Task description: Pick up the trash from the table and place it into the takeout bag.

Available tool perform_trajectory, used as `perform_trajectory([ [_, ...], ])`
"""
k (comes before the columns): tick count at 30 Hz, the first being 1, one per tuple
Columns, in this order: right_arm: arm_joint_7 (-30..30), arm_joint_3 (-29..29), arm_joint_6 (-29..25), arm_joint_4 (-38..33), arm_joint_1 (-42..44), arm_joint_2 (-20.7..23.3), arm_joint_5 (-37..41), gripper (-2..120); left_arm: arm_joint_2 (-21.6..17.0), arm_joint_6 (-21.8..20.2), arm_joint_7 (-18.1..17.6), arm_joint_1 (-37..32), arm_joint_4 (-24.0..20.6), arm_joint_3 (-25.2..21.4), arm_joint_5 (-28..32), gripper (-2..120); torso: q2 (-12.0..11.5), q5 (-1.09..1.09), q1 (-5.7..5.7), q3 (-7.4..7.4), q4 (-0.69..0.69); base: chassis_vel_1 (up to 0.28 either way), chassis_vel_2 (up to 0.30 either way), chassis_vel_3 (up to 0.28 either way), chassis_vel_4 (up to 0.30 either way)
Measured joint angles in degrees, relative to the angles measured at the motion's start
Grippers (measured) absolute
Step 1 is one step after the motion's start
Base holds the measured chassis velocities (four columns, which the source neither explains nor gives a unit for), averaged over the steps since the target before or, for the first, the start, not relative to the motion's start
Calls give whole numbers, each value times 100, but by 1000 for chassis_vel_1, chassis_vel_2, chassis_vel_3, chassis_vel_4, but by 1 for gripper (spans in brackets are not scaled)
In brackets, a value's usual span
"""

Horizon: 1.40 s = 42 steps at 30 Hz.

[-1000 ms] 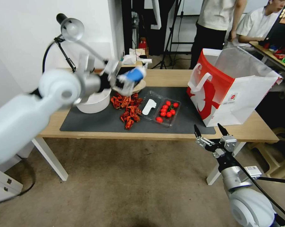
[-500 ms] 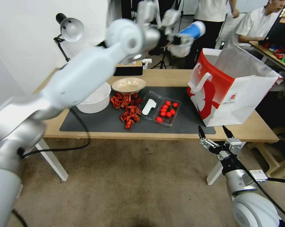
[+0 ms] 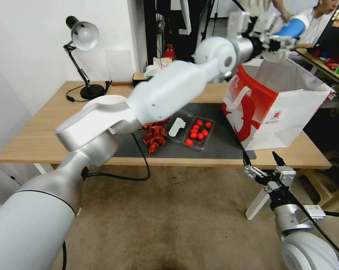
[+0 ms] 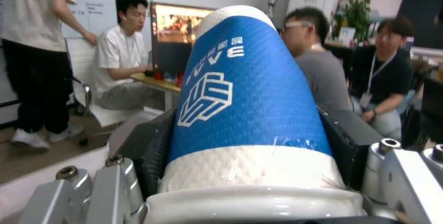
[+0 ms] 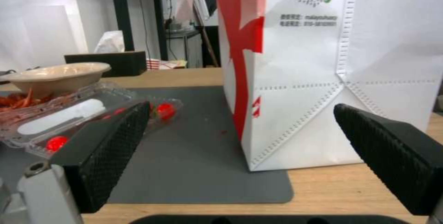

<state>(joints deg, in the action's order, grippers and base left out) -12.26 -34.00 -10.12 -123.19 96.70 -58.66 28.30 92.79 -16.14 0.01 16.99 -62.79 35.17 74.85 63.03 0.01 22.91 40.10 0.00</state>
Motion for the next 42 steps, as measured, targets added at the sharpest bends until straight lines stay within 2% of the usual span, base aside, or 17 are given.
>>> perform_trajectory([
  [5, 11, -62, -32, -3, 43, -1, 10, 100, -20, -40, 20, -118, -34, 183, -146, 67, 0, 0, 0, 0, 0, 0, 0, 0, 0],
  [9, 15, -66, -39, -4, 51, -3, 11, 100, -44, -58, 2, -174, -82, 207, -162, 85, 0, 0, 1, 0, 1, 0, 0, 0, 0],
  [10, 15, -66, -39, -4, 51, -3, 11, 100, -44, -58, 2, -174, -82, 207, -162, 85, 0, 0, 1, 0, 1, 0, 0, 0, 0],
  [12, 20, -54, -48, -4, 51, -18, 12, 100, -53, -78, -7, -166, -89, 122, -159, 95, 0, 0, 0, 0, 0, 0, 0, 0, 0],
  [14, 25, -44, -52, -4, 49, -27, 12, 100, -58, -84, -9, -149, -89, 64, -156, 98, 0, 0, 0, 0, 0, 0, 0, 0, 0],
  [17, 30, -32, -53, -4, 50, -39, 11, 100, -73, -90, -18, -141, -101, -30, -153, 99, 0, -1, 1, 0, 0, 0, 0, 0, 0],
  [24, 36, -9, -55, -31, 67, -41, 9, 100, -344, -59, -235, -189, -466, -297, -143, 100, 0, -2, 1, 0, -1, 0, 0, 0, 0],
  [26, 37, 24, -55, -43, 62, -41, 5, 100, -630, -45, -383, -261, -895, -404, -143, 100, 0, -3, 1, 0, 0, 0, 0, 0, 0],
  [27, 37, 24, -55, -43, 62, -41, 5, 100, -630, -45, -383, -261, -895, -404, -143, 100, 0, -3, 1, 0, 0, 0, 0, 0, 0],
  [30, 37, 83, -55, -53, 60, -41, -13, 100, -1167, -50, -504, -380, -1569, -520, -239, 100, 0, -2, 1, 0, -1, 0, 0, 0, 0],
  [31, 37, 83, -55, -53, 60, -41, -13, 100, -1167, -50, -504, -380, -1569, -520, -239, 100, 0, -2, 1, 0, -1, 0, 0, 0, 0],
  [33, 37, 104, -55, -66, 63, -44, -24, 100, -1498, -79, -553, -476, -1929, -630, -262, 100, 0, -4, 0, 0, 0, 0, 0, 0, 0],
  [35, 35, 139, -55, -93, 64, -41, -38, 100, -2002, -121, -606, -665, -2420, -829, -272, 100, 0, -4, 0, 0, 1, 0, 0, 0, 0],
  [36, 35, 139, -55, -93, 64, -41, -38, 100, -2002, -121, -606, -665, -2420, -829, -272, 100, 0, -4, 0, 0, 1, 0, 0, 0, 0],
  [38, 29, 148, -55, -122, 61, -27, -42, 100, -2333, -125, -644, -861, -2737, -965, -300, 100, 0, -4, 0, 0, 1, 0, 0, 0, 0],
  [39, 29, 148, -55, -122, 61, -27, -42, 100, -2333, -125, -644, -861, -2737, -965, -300, 100, 0, -4, 0, 0, 1, 0, 0, 0, 0],
  [42, 20, 182, -52, -164, 52, -10, -55, 100, -2836, -75, -752, -1395, -3425, -1248, -467, 100, 0, -4, 1, 0, -1, 0, 0, 0, 0],
])
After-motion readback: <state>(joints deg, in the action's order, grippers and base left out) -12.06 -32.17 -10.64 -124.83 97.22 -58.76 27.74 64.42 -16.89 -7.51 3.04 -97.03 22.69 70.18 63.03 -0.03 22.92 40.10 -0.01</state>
